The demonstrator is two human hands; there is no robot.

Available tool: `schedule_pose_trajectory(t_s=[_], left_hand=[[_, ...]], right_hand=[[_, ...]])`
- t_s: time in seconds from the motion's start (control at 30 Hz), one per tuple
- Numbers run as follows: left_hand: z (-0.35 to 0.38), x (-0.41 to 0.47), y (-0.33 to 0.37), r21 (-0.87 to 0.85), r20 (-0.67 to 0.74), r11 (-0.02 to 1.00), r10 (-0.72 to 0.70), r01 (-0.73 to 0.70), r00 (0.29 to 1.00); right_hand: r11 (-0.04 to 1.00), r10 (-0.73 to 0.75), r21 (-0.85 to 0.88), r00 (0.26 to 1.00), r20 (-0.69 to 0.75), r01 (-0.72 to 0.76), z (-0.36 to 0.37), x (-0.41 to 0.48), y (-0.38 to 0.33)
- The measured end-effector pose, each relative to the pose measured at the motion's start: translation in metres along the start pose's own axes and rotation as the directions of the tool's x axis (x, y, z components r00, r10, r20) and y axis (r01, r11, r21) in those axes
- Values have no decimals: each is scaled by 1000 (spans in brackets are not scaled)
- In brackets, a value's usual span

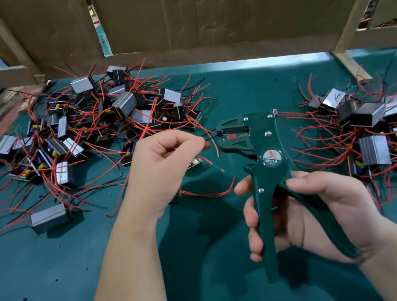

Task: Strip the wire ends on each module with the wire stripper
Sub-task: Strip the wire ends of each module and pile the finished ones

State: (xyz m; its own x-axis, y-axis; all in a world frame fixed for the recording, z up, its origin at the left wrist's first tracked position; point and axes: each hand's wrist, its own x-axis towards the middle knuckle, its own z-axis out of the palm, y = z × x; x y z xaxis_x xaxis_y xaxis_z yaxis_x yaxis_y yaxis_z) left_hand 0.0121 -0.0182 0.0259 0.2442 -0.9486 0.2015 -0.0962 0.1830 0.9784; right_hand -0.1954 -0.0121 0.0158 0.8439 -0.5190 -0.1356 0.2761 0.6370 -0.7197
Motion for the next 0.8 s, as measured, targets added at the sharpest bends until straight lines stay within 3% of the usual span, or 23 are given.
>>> schedule_pose_trajectory(t_s=[0.4, 0.7, 0.8], left_hand=[[-2, 0, -3, -53, -8, 998, 41, -41, 999], [0, -1, -1, -46, -140, 994, 87, -95, 986], [3, -2, 1, -63, -99, 994, 83, -90, 992]], right_hand=[[993, -92, -89, 990, -111, 82, 5, 7, 10], [981, -195, -35, 975, -109, 192, 4, 7, 13], [982, -186, -40, 977, -100, 183, 3, 7, 14]])
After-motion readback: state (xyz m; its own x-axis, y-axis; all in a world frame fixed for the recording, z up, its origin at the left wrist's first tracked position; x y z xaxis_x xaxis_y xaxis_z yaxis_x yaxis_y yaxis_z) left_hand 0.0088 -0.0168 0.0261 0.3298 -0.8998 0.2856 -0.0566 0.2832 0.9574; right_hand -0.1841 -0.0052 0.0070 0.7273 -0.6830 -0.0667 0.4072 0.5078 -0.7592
